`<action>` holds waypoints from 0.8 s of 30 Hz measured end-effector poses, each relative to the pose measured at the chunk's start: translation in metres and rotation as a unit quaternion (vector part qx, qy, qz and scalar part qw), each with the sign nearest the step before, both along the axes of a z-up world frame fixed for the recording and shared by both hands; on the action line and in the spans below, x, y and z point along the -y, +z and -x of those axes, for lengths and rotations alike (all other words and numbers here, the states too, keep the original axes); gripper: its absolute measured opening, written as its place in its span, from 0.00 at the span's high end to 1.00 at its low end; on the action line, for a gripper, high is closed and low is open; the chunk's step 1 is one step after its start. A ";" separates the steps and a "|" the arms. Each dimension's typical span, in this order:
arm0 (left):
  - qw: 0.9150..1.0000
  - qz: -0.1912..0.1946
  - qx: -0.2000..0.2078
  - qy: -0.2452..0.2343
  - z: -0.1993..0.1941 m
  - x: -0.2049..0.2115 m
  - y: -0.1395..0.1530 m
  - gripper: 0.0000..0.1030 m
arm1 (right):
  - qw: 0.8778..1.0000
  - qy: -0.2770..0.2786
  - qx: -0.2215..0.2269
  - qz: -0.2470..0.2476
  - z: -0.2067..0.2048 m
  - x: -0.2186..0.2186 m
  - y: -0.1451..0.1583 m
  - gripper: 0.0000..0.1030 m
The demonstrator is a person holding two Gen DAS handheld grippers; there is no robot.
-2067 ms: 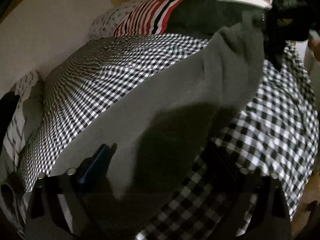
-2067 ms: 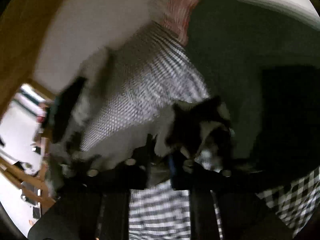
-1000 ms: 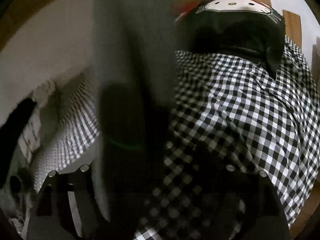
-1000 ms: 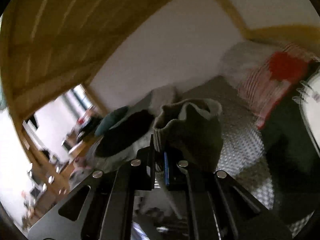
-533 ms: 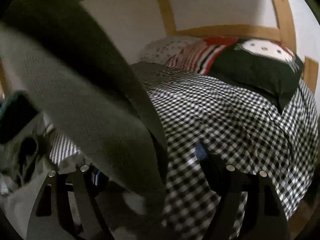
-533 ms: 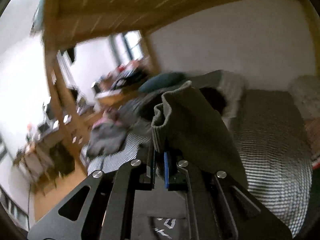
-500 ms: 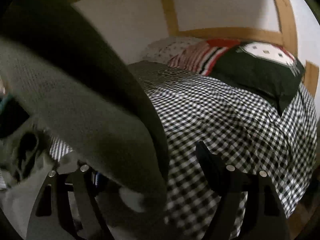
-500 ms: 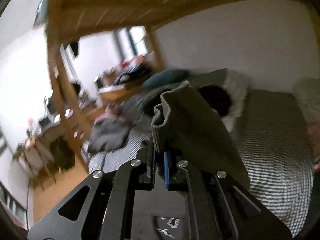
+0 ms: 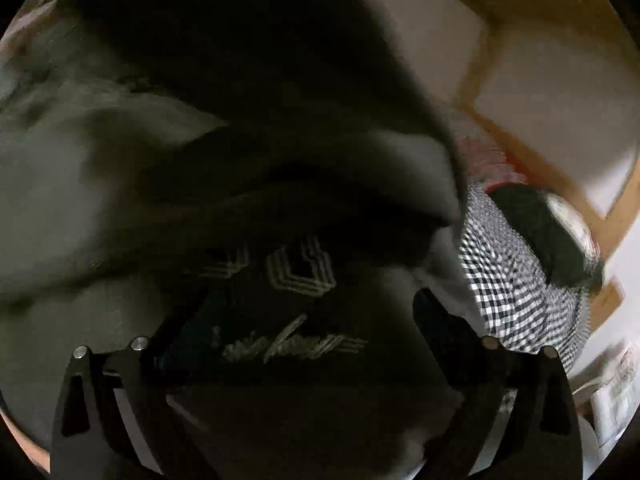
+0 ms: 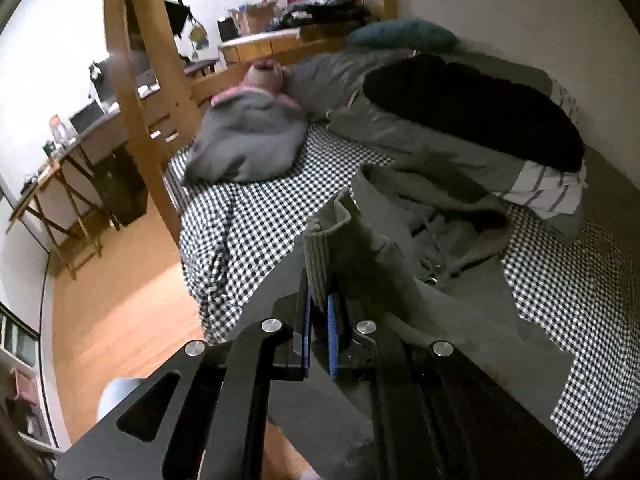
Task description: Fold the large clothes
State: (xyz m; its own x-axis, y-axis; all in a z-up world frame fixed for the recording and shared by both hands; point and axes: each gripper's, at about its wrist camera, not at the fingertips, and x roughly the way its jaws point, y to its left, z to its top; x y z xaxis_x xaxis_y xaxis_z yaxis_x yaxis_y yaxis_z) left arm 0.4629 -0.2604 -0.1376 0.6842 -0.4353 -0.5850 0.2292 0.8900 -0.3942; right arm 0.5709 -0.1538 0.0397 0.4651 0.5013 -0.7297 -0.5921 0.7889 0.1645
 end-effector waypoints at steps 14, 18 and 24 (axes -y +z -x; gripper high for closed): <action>0.968 0.193 -0.058 0.150 -0.026 -0.310 0.053 0.06 | 0.996 0.073 -0.014 0.040 0.004 -0.084 -0.141 0.93; 0.981 0.150 -0.119 0.039 -0.084 -0.305 0.045 0.06 | 0.996 0.058 0.050 0.039 0.023 -0.091 -0.157 0.93; 0.982 0.115 -0.149 -0.014 -0.120 -0.259 0.022 0.06 | 0.981 0.058 0.168 0.077 0.056 -0.099 -0.162 0.93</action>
